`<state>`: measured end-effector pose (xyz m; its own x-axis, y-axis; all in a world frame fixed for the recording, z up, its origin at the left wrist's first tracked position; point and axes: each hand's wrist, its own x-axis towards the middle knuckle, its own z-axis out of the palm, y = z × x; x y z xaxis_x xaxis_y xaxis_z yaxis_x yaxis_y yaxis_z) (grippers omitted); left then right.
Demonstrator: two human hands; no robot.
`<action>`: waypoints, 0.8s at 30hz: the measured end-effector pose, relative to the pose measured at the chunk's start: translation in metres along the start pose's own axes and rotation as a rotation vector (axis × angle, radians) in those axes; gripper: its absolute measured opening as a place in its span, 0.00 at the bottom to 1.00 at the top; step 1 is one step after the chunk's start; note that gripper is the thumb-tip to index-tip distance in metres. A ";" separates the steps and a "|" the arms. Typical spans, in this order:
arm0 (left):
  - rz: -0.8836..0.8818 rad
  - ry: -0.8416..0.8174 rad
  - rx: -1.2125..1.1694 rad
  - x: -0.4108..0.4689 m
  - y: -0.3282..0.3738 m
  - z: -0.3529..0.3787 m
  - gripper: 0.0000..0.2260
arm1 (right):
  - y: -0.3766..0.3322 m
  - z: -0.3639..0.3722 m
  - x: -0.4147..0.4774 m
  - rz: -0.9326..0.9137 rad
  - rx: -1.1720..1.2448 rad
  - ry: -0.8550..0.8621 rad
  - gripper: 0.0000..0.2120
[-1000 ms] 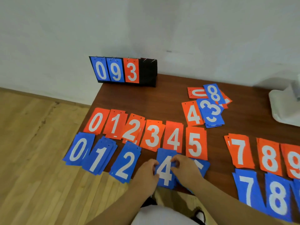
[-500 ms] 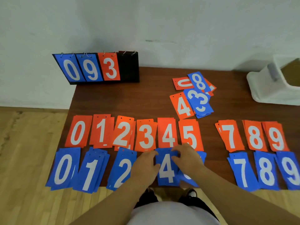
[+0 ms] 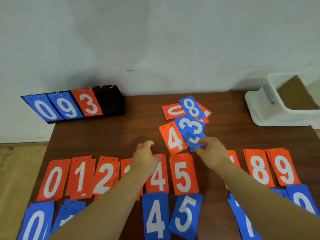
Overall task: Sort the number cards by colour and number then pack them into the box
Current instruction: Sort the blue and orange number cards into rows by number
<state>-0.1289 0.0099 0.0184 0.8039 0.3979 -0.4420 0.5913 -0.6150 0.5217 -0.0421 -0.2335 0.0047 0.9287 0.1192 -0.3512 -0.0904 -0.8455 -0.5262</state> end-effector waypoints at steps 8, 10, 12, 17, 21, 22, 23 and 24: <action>-0.167 0.026 0.058 0.080 0.081 0.044 0.39 | 0.008 -0.036 0.142 0.034 -0.079 0.020 0.19; -0.208 0.002 0.113 0.092 0.092 0.054 0.43 | 0.005 -0.038 0.169 0.032 -0.111 0.053 0.20; -0.259 -0.014 0.167 0.099 0.098 0.061 0.46 | 0.001 -0.034 0.188 0.019 -0.203 0.041 0.23; -0.375 -0.007 0.046 0.105 0.107 0.066 0.48 | -0.008 -0.031 0.215 0.096 -0.196 -0.040 0.29; -0.359 0.025 -0.013 0.103 0.102 0.070 0.45 | 0.004 -0.040 0.221 0.078 -0.062 -0.105 0.21; -0.334 0.039 -0.036 0.102 0.099 0.071 0.43 | 0.011 -0.044 0.221 0.063 -0.038 -0.099 0.18; -0.304 0.054 -0.063 0.101 0.097 0.072 0.41 | 0.019 -0.049 0.219 0.067 -0.006 -0.078 0.16; -0.274 0.065 -0.086 0.101 0.095 0.073 0.38 | 0.028 -0.055 0.217 0.084 0.033 -0.047 0.15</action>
<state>0.0039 -0.0583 -0.0296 0.6144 0.5857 -0.5287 0.7879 -0.4195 0.4508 0.1765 -0.2593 -0.0436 0.8996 0.0732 -0.4306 -0.1802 -0.8358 -0.5186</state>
